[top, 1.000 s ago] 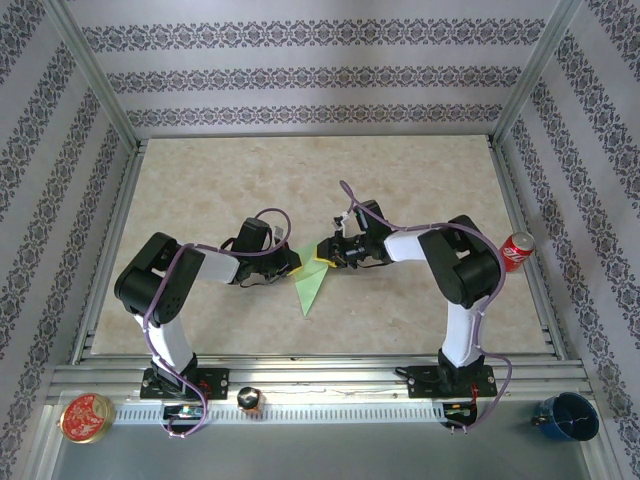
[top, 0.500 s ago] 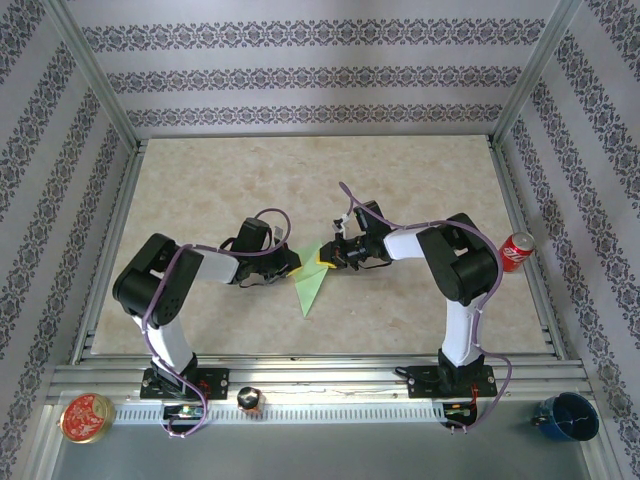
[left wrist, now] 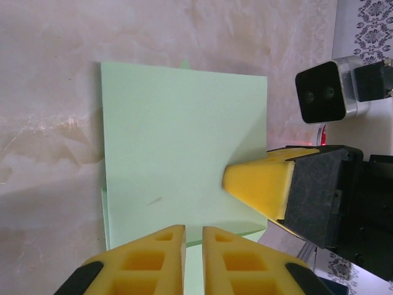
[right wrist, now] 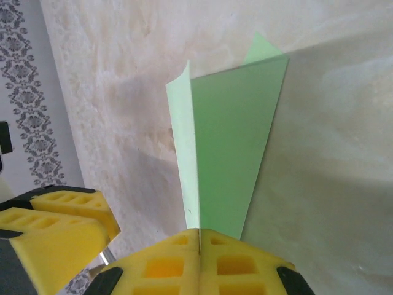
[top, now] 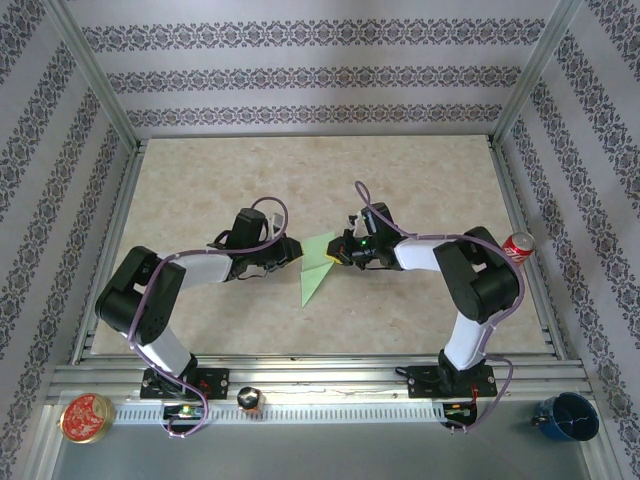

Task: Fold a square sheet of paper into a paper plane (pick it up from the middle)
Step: Fold the wing for the fifth time at the center of the table.

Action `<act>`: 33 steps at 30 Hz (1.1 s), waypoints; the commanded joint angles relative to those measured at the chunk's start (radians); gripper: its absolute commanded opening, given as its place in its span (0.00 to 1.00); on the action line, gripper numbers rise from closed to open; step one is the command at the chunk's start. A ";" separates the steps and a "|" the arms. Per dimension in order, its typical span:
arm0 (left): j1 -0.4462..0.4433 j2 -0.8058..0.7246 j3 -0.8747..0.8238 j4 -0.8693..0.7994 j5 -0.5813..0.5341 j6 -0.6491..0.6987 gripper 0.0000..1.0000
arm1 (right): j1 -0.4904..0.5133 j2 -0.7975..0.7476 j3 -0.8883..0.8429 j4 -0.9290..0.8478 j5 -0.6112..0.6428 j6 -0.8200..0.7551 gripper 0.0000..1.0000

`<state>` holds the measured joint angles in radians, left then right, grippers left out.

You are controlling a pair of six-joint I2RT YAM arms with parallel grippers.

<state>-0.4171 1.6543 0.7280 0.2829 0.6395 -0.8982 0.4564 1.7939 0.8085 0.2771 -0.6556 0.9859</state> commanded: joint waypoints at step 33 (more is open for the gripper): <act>-0.010 0.209 0.048 0.001 0.061 -0.011 0.06 | -0.011 0.050 0.002 0.028 -0.034 -0.012 0.26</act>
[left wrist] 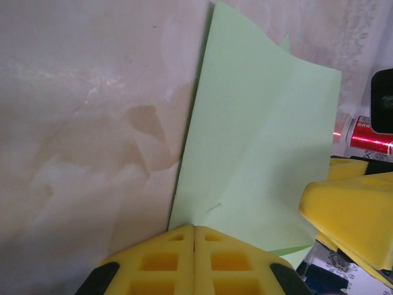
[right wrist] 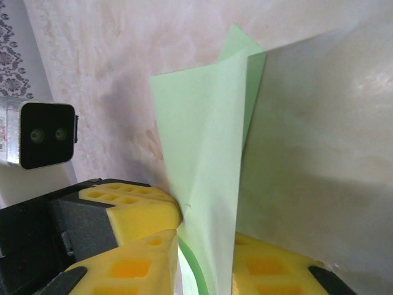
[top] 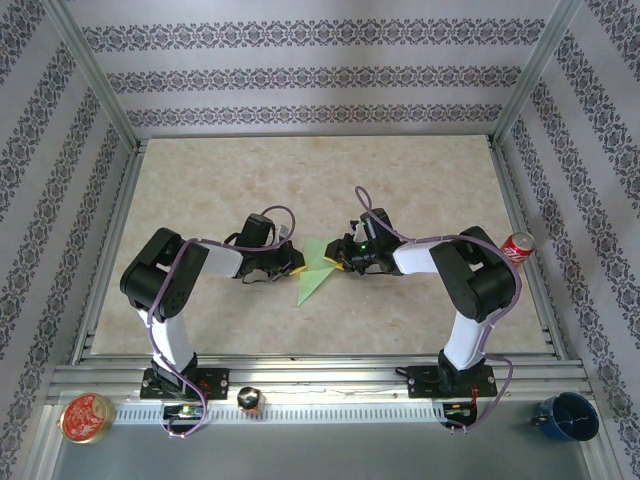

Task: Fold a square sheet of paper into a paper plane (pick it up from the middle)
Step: Fold the wing for the fifth time at the center of the table.

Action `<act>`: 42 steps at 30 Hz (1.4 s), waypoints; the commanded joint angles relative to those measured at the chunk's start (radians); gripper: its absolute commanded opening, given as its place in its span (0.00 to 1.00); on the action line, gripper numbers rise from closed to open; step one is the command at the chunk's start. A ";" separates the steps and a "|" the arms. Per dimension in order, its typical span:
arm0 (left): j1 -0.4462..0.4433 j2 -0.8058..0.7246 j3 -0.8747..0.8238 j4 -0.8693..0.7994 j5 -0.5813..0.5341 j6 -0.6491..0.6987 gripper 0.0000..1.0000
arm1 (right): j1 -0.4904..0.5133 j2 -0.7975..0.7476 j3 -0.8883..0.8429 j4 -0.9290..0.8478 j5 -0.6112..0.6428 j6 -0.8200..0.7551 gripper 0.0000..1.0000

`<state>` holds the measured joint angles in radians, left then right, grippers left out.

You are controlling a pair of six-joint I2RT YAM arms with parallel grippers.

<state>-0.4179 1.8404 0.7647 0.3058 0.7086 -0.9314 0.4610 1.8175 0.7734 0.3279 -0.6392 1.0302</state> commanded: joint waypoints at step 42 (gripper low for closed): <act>-0.233 -0.244 0.133 -0.466 -0.363 0.528 0.37 | -0.052 -0.030 -0.039 0.131 0.026 0.135 0.00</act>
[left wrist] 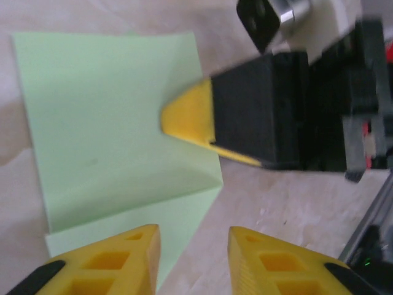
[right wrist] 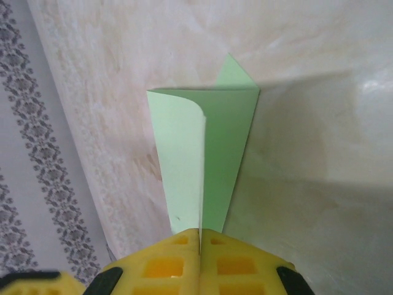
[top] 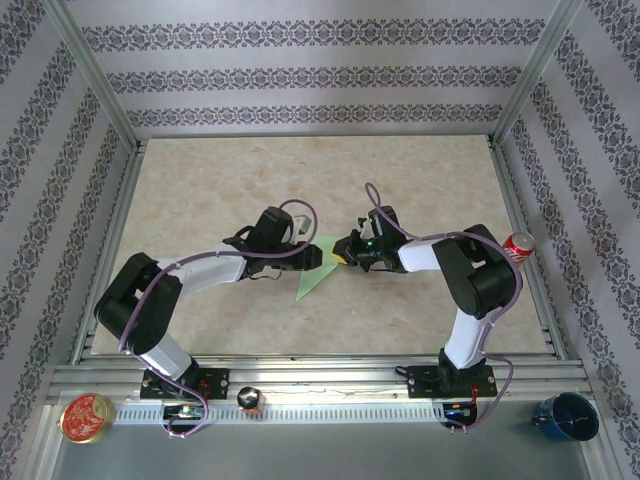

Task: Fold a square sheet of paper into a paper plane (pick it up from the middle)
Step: Fold the wing for the fifth time at the center of the table.

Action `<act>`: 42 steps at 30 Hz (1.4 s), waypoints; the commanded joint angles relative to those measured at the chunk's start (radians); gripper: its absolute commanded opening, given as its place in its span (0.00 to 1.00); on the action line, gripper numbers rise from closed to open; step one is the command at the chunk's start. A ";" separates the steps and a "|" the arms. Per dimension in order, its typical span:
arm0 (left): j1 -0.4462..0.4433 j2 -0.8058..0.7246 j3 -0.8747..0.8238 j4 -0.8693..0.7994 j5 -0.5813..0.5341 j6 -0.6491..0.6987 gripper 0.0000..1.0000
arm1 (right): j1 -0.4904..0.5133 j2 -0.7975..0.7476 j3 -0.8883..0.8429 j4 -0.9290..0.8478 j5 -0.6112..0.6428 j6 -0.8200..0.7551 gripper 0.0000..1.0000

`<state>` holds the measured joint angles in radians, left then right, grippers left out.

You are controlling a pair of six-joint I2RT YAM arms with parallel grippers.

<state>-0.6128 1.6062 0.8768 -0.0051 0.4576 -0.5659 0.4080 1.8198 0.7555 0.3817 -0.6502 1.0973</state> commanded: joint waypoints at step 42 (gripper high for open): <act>-0.291 0.178 0.206 -0.383 -0.666 0.476 0.34 | 0.017 -0.027 -0.041 0.175 0.018 0.148 0.00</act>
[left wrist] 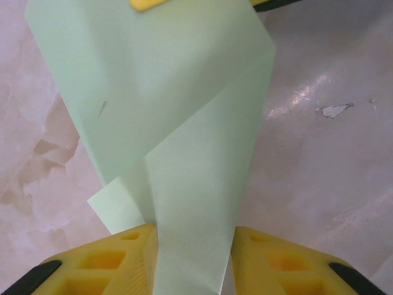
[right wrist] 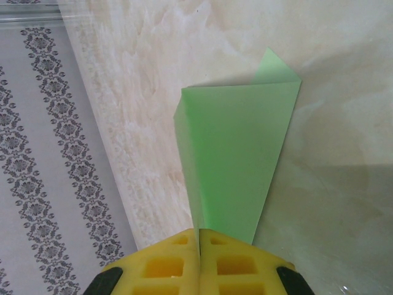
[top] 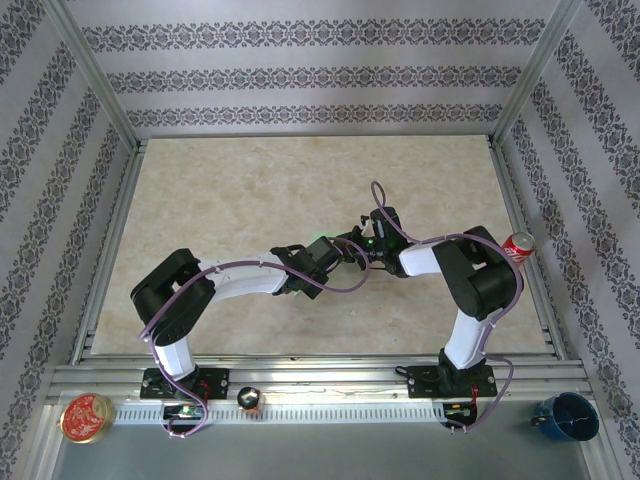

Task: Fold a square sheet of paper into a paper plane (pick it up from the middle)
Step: Fold the wing for the fifth time at the center of the table.

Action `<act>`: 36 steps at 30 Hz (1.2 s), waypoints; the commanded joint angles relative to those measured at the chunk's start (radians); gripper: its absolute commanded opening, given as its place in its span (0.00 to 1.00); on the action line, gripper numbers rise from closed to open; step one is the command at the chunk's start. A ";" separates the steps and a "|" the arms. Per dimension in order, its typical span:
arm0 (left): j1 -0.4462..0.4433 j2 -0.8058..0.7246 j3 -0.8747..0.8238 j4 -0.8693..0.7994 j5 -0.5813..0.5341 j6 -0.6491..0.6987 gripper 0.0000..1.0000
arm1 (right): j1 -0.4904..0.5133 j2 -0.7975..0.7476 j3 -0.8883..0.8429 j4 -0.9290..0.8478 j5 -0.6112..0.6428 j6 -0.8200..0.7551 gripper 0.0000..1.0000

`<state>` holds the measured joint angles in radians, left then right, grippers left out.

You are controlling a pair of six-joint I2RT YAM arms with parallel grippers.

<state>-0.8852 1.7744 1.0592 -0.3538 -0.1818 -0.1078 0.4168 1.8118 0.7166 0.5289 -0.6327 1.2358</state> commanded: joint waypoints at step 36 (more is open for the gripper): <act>-0.021 0.025 0.018 -0.039 -0.051 0.023 0.19 | 0.008 -0.019 -0.001 0.023 -0.005 0.008 0.00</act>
<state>-0.8906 1.7836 1.0592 -0.3538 -0.2150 -0.0994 0.4168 1.8118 0.7166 0.5289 -0.6331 1.2362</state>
